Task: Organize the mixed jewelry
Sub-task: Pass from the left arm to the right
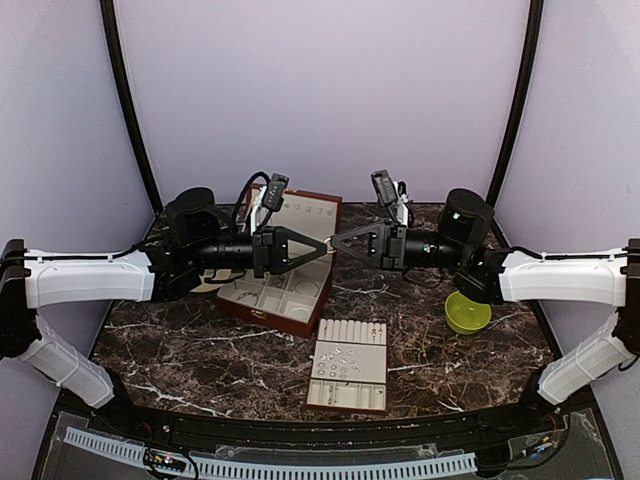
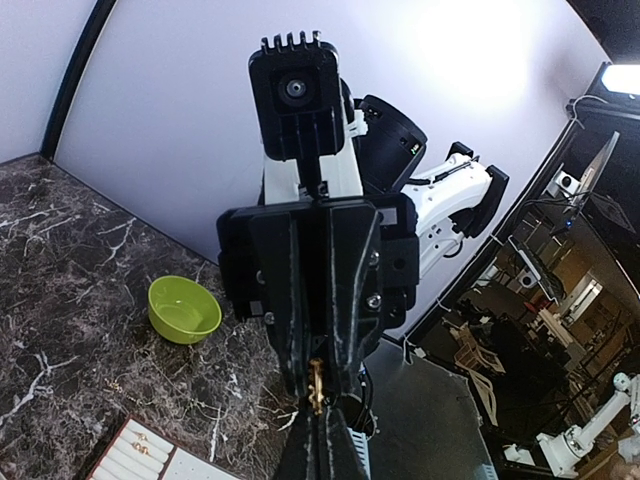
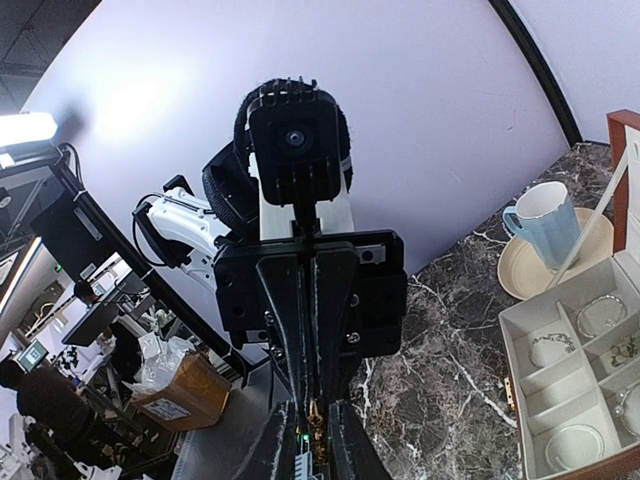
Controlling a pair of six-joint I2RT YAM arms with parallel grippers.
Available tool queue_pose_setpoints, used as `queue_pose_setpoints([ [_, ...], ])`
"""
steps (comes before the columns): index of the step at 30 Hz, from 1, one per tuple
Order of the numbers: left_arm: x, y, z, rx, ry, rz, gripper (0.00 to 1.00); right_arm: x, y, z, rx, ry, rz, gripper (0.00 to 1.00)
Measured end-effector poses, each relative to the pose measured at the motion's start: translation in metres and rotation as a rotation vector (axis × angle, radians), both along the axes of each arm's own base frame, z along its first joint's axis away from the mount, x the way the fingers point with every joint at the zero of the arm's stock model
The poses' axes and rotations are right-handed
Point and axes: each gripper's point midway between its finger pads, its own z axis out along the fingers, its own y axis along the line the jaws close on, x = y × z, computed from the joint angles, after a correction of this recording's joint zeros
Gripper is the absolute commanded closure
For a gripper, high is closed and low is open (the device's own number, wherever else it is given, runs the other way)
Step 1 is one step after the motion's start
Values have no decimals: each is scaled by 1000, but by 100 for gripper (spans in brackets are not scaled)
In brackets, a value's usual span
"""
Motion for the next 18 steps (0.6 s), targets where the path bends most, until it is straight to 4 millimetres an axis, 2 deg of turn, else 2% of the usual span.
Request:
queue_pose_setpoints([
  [5, -1, 0, 1, -4, -3, -3, 100, 0, 0, 0, 2, 4, 3, 100],
  [10, -1, 0, 0, -5, -1, -3, 99, 0, 0, 0, 2, 0, 1, 100],
  [12, -1, 0, 0, -5, 0, -2, 85, 0, -1, -1, 1, -1, -1, 100],
  [13, 0, 0, 0, -4, 0, 2, 74, 1, -1, -1, 0, 0, -4, 100],
  [14, 1, 0, -1, -3, 1, 9, 68, 2, -1, -2, -2, 3, -8, 100],
  [15, 3, 0, -2, 2, 3, 19, 58, 2, -2, -3, -5, 6, -13, 100],
  [18, 11, 1, -12, 38, 22, 73, 44, 10, -6, -8, -37, 24, -57, 100],
])
